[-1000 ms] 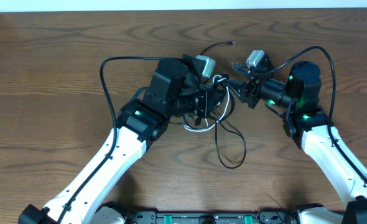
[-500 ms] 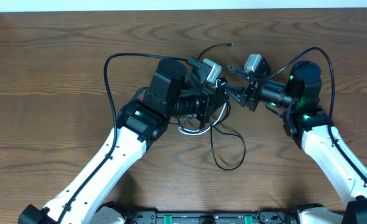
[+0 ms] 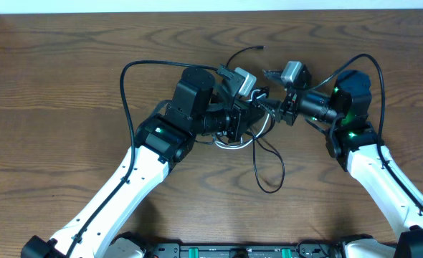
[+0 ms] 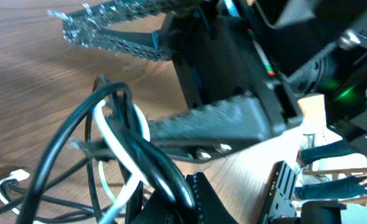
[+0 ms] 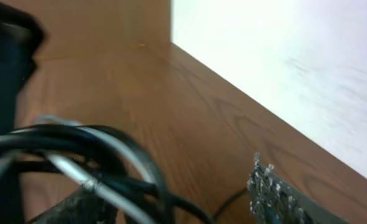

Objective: Untangle cables

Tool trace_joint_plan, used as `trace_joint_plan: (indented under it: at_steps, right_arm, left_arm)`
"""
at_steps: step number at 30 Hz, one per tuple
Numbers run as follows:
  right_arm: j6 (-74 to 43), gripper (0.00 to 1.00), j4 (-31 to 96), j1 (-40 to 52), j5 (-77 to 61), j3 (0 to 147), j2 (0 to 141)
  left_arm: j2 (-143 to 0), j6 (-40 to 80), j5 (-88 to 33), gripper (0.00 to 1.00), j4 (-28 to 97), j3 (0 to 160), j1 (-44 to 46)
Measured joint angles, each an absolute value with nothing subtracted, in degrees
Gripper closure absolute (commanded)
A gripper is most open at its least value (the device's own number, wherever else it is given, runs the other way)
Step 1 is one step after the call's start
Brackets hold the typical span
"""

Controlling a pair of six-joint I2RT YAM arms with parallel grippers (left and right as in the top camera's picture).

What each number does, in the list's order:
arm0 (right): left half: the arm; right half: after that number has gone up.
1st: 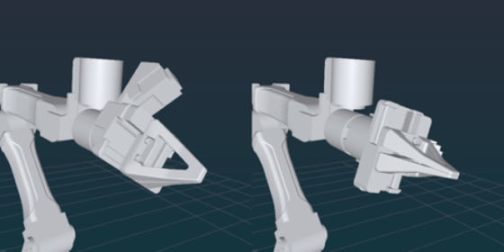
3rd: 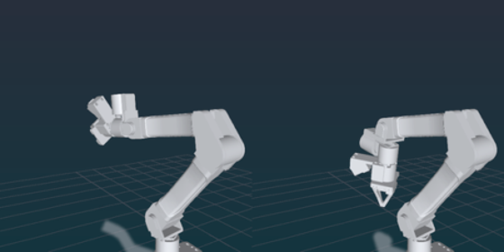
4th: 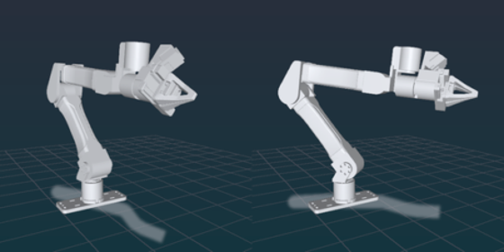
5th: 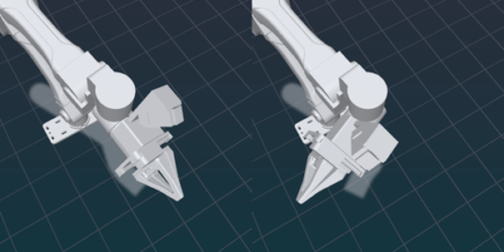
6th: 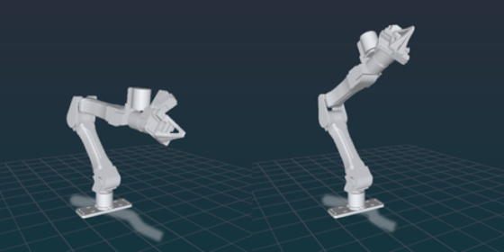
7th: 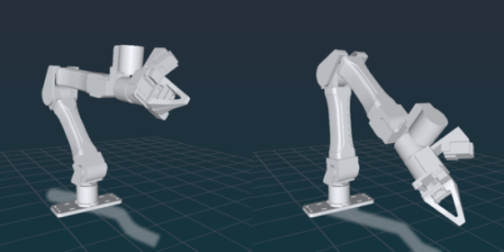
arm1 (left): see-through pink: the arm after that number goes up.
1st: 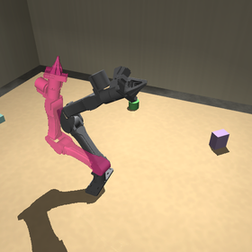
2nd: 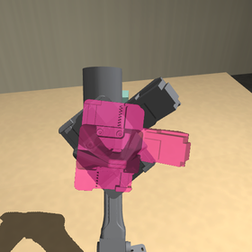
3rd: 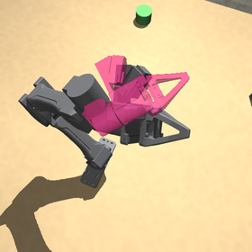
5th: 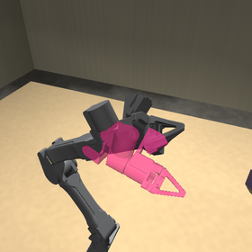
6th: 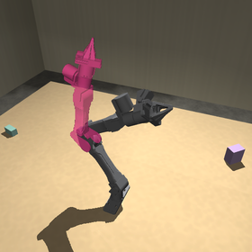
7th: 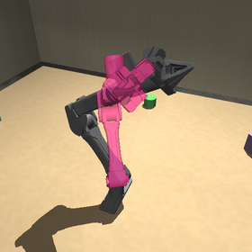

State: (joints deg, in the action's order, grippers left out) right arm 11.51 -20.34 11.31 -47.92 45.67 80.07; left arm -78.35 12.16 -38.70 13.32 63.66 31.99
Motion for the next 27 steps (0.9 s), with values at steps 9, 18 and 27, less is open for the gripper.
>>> trace_joint_plan:
  at_steps: [9, 18, 27]
  right_arm:
    - [8.5, 0.38, -19.3, 12.8, -38.2, 45.7, 80.1]
    - [7.7, 0.38, -19.2, 12.7, -36.5, 45.7, 80.1]
    - [10.1, 0.33, -19.6, 12.4, -41.7, 45.7, 80.1]
  left_arm:
    - [-78.3, 11.1, -38.4, 0.92, 16.1, 63.7, 31.8]
    - [-78.3, 10.1, -35.8, 0.92, 16.7, 63.7, 31.7]
    - [-78.3, 10.9, -26.9, 0.93, 18.7, 63.7, 32.0]
